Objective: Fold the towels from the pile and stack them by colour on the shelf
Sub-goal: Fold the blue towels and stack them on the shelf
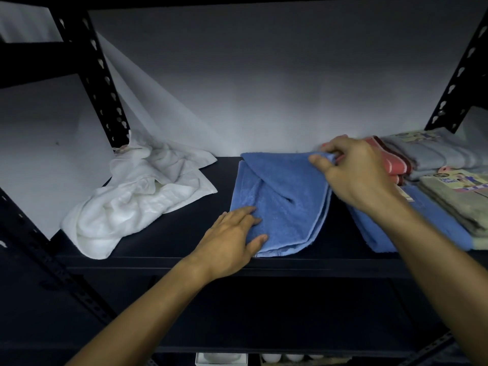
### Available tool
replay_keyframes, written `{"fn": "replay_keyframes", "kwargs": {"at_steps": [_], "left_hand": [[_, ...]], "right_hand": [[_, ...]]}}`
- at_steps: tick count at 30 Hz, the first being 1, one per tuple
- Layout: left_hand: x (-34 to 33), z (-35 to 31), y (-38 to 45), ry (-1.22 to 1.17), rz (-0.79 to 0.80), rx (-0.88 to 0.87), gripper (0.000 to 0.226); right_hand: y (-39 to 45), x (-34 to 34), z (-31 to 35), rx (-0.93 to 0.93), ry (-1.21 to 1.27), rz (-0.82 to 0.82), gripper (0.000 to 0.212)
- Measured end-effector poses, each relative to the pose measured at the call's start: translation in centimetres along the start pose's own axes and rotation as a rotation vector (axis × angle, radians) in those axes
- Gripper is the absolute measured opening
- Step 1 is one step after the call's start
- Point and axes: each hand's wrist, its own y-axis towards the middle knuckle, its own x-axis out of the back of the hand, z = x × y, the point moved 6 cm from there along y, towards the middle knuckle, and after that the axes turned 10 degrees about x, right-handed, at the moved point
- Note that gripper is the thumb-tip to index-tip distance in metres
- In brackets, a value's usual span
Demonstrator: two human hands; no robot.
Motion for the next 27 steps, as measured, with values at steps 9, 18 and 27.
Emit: {"fn": "replay_keyframes", "kwargs": {"at_steps": [9,18,27], "left_hand": [[1.9,2.2,-4.1,-0.035,-0.335,-0.088,0.043],[1.2,4.4,-6.0,-0.213,-0.259,-0.102,0.043],[0.9,4.3,-6.5,-0.199,-0.363,-0.128,0.033]], "right_hand": [[-5.9,-7.7,6.9,0.185,-0.077,0.318,0.03],[-8.6,-10.4,6.9,0.291,0.083,0.203,0.021],[-11.2,-12.6,7.8,0.612,0.024,0.104,0.014]]}}
